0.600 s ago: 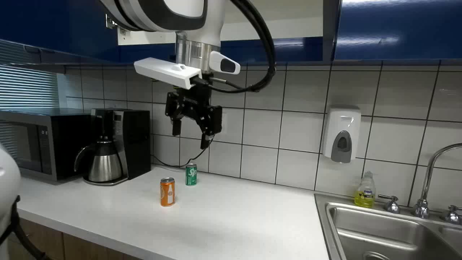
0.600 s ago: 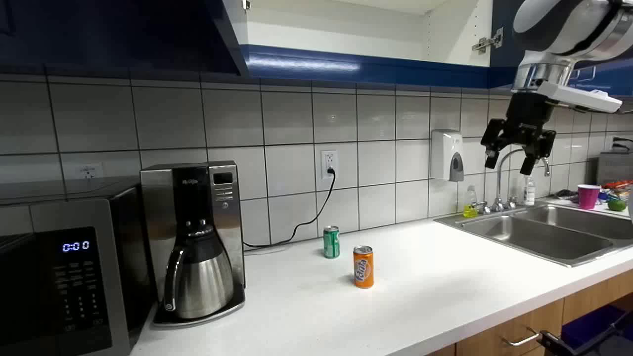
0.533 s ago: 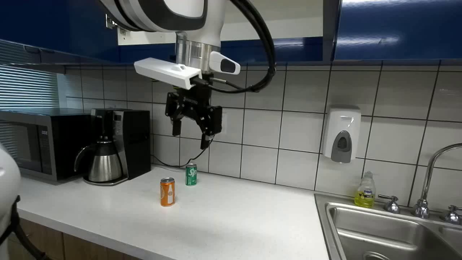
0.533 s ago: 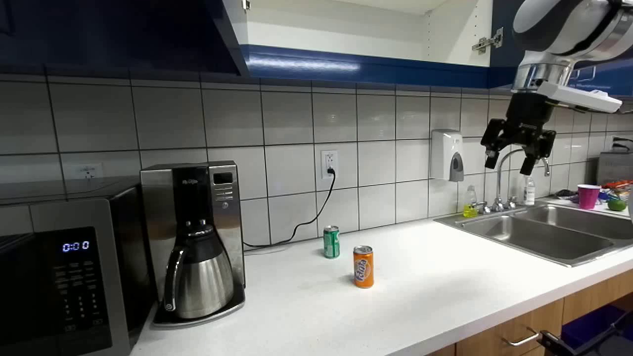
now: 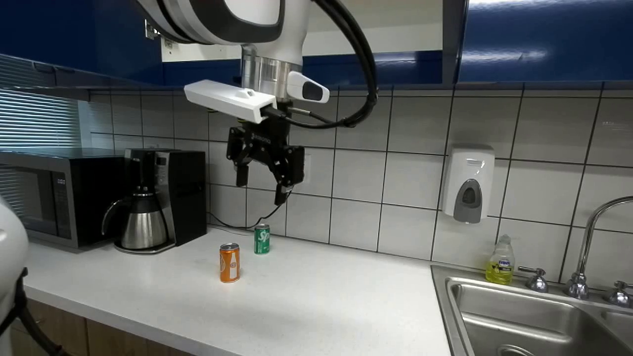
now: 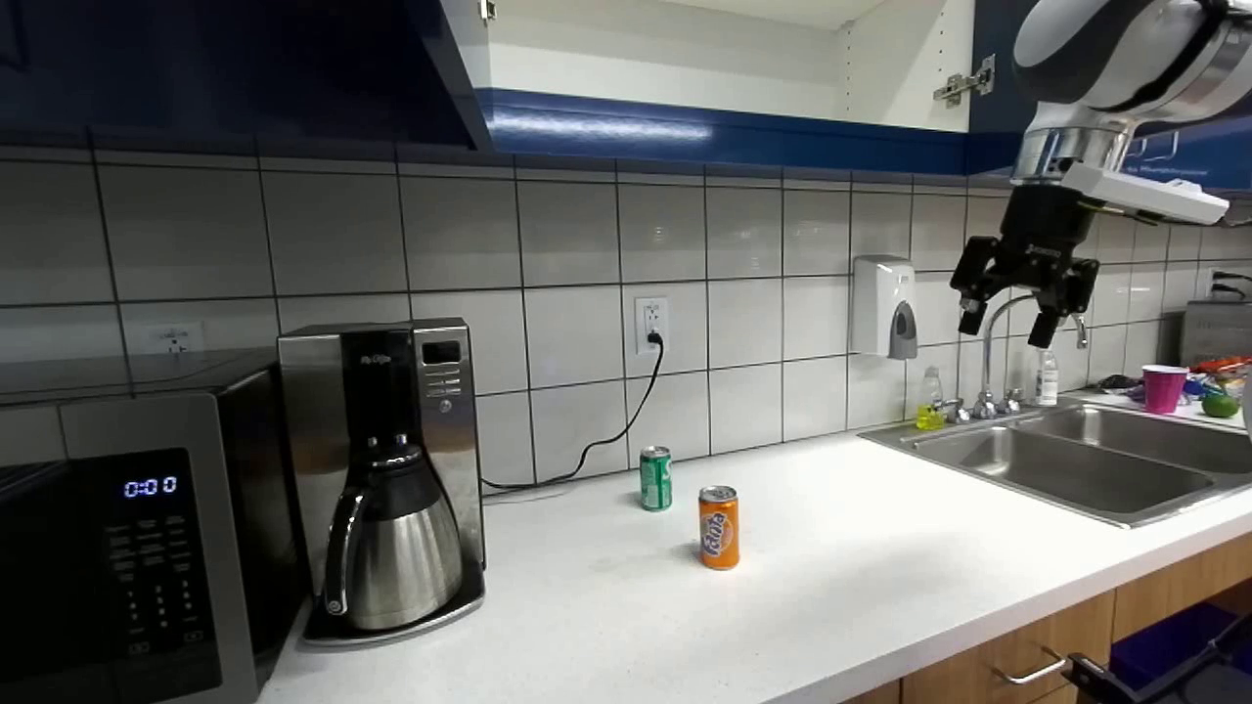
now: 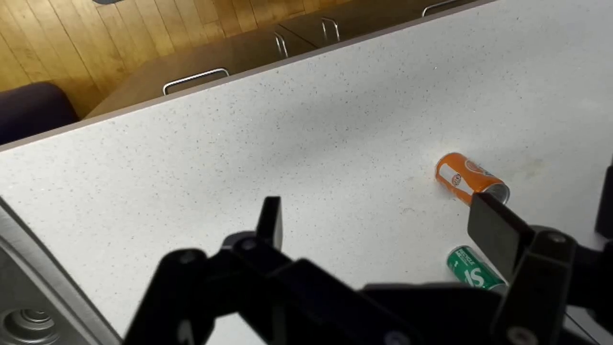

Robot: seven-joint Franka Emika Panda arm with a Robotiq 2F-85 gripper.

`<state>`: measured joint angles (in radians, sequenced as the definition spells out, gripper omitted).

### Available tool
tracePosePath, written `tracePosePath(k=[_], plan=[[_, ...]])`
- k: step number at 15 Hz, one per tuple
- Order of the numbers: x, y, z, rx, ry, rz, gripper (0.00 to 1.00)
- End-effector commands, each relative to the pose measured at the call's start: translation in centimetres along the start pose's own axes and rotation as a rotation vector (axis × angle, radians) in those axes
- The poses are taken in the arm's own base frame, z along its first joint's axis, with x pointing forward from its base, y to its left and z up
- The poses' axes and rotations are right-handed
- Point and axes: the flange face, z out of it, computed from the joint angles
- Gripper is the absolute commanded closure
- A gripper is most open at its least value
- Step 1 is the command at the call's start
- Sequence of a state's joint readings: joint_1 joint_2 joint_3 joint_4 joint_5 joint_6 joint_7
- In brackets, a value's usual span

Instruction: Put the orange can in the open upper cabinet.

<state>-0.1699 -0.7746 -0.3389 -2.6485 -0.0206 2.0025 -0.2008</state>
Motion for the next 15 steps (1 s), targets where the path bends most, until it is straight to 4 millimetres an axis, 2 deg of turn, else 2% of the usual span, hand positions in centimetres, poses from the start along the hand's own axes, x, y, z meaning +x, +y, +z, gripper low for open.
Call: tracePosePath(k=[1, 8, 15], plan=[[1.4, 0.0, 2.6, -0.012, -0.018, -0.010, 0.00], [3.5, -0.5, 11.9, -0.054, -0.072, -0.047, 0.00], [5.3, -2.5, 18.2, -0.061, -0.091, -0.095, 0.00]])
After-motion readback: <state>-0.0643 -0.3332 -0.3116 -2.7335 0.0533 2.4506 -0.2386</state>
